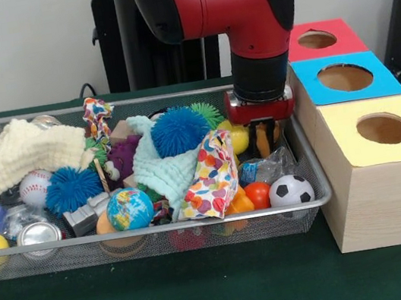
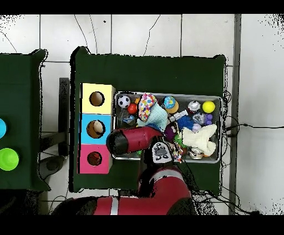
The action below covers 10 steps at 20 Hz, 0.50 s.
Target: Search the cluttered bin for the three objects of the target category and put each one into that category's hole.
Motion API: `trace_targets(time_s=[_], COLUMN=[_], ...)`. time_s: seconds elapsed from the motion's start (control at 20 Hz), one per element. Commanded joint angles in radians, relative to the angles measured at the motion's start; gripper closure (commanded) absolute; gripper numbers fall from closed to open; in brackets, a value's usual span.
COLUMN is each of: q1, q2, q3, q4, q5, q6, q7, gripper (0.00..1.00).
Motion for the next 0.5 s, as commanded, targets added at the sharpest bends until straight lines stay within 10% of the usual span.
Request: trace_targets(time_s=[0.05, 0.5], q1=[0.037, 0.048], q2=[-0.034, -0.084], q3=[0.110, 0.109], q4=[0.007, 0.036], q5=[0.071, 0.116], q6=[0.164, 0.169], q7=[0.075, 0.121], gripper=[1.00, 1.00])
